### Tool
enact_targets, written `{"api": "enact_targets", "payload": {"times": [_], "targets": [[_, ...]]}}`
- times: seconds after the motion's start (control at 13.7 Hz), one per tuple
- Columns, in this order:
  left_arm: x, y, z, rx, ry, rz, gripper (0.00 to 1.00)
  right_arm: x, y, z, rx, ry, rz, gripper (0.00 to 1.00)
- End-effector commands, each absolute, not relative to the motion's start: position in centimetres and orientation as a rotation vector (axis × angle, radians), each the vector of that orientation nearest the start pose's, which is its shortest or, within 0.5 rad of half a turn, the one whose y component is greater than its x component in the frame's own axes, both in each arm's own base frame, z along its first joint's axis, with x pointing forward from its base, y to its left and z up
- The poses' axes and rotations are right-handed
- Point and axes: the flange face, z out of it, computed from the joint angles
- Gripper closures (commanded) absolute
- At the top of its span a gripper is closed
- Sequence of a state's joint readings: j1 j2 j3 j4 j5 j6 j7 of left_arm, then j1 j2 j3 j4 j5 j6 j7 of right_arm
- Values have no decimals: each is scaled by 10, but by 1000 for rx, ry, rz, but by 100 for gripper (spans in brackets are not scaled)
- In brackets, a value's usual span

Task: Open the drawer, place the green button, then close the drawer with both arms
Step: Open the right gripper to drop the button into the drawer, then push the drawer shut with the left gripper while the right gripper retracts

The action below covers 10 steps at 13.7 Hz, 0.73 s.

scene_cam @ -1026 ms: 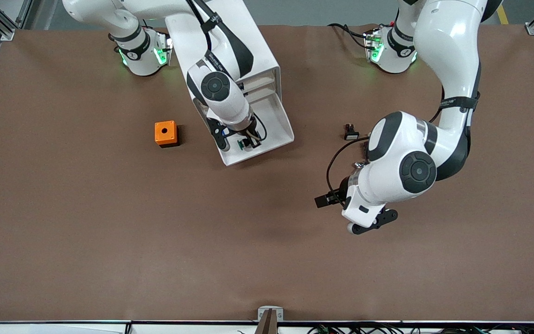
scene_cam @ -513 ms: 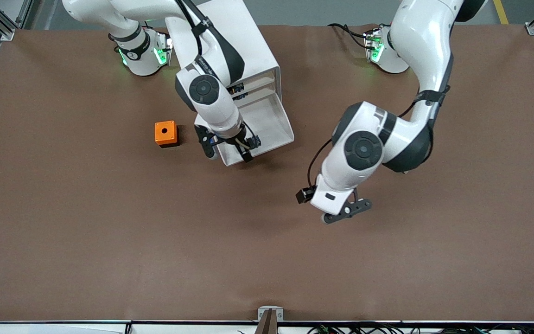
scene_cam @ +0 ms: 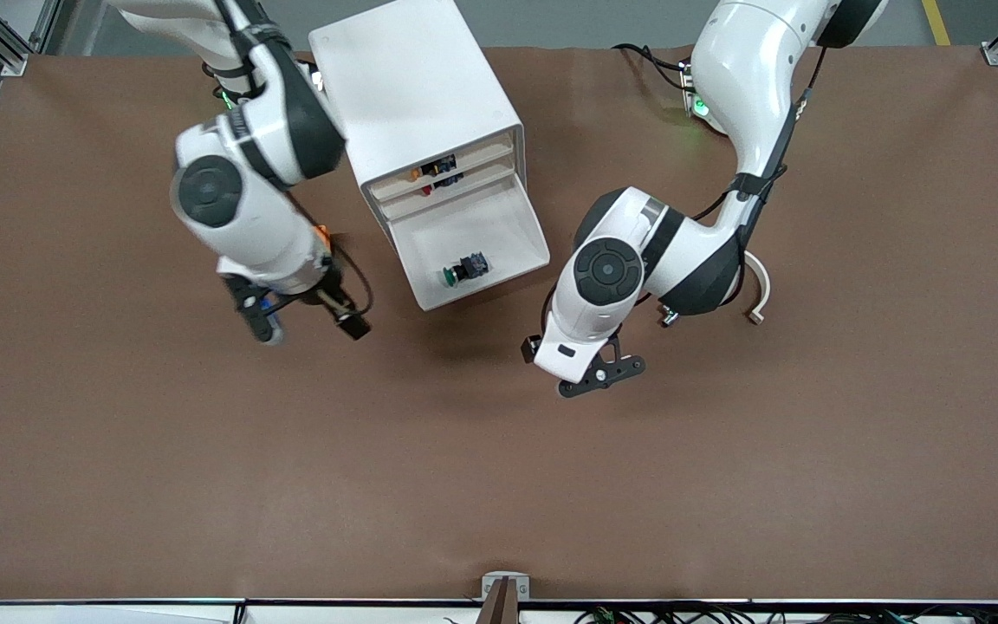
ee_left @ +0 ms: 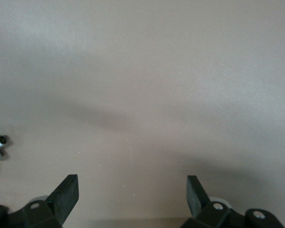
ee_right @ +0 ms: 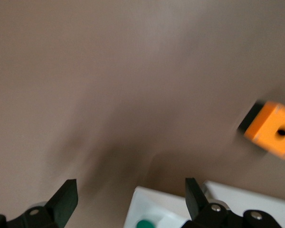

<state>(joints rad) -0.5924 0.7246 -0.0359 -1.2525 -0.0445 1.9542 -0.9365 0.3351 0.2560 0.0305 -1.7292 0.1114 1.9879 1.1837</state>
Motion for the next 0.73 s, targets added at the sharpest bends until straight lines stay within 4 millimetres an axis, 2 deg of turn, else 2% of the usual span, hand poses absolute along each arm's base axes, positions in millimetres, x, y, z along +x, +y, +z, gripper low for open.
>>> {"api": "enact_targets", "payload": {"times": [0.0,0.15,0.37,0.44,0.59,0.66], "targets": [[593,-452,313,-3101,-630,53,0,613,170,450,-2876,1029,106,0],[582,-462,304,-3081,-658,62,0,624,123,457,-2931,817,75,0],[553,-487,290,-3067,-584,82,0,625,60,479,-2988,558,36,0],[546,-494,282,-3054,-584,85,0,624,33,483,-3013,449,24,0],[536,-504,278,-3034,-660,96,0,622,-1,494,-3031,313,-7,0],[529,-509,269,-3024,-668,109,0,621,-16,503,-3043,211,-39,0]]}}
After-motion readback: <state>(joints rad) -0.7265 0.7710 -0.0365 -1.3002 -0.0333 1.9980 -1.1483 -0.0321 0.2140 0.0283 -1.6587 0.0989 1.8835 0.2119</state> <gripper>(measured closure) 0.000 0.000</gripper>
